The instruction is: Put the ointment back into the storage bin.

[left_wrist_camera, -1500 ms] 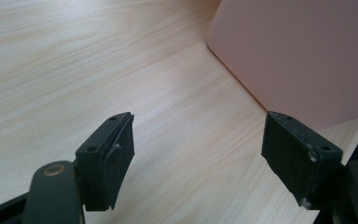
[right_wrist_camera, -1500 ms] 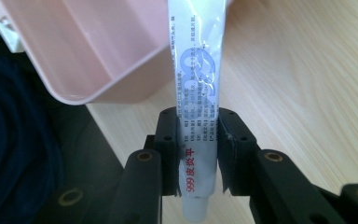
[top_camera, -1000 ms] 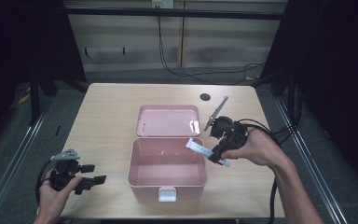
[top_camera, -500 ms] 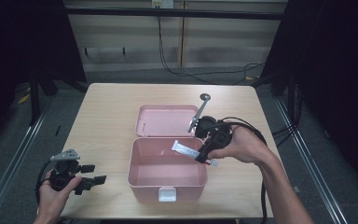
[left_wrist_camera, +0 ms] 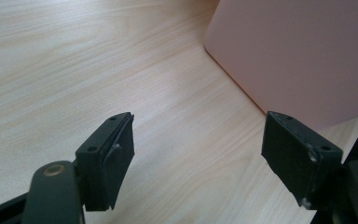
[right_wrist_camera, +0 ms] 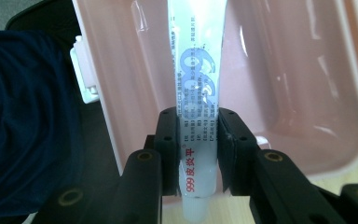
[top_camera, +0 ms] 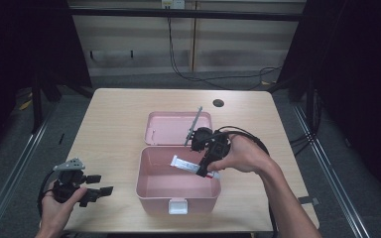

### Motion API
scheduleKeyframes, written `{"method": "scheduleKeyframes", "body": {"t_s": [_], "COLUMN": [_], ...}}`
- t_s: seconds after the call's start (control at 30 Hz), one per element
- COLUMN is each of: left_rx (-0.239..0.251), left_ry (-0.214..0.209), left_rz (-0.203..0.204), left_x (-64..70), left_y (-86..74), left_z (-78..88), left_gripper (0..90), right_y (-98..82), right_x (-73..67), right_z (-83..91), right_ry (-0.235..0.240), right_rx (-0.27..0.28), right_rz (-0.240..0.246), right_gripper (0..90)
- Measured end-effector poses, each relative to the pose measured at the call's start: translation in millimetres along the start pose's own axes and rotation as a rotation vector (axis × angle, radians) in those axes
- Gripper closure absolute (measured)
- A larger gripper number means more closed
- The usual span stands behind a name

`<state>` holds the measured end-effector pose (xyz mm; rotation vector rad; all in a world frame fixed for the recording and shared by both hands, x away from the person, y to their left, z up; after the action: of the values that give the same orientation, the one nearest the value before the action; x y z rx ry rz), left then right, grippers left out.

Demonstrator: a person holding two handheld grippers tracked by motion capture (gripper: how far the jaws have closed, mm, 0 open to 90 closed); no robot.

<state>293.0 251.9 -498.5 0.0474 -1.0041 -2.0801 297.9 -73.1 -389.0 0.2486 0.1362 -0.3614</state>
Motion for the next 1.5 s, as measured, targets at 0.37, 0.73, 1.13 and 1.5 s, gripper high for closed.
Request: {"method": "scheduleKeyframes", "body": {"t_s": [0.37,0.73,1.13,1.5], "left_rx": [0.0,-0.005,-0.006,-0.011], "left_ry": [-0.001,-0.006,-0.003,-0.002], "left_rz": [0.0,-0.002,-0.004,-0.004], "left_x": [0.5,0.7,0.6,0.2], "left_y": [0.0,-0.1,-0.3,-0.9], "left_z": [-0.2,-1.0,-1.1,-1.2], "left_gripper": [25.1,25.2,25.2,25.2], "right_y": [14.8,23.8,30.0,30.3], "right_x": [-1.0,-6.6,-8.4,-10.5], "right_z": [-20.8,-43.9,-62.0,-82.1], "right_ry": [0.026,0.06,0.077,0.126], "right_rx": [-0.04,-0.085,-0.104,-0.136], "right_rz": [0.022,0.057,0.08,0.144], "right_gripper": [72.0,72.0,72.1,72.1]}}
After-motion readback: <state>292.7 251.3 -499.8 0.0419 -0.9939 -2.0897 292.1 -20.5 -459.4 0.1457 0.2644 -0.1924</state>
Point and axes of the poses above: each handheld gripper's, and its own axes: z roughly backward along the jaws, y roughly out of its top, x roughly to its right, the point moved 7 cm from there along -z, roughly forward along the jaws, and after that the axes turned 1 degree about y, right-handed, at the moved point
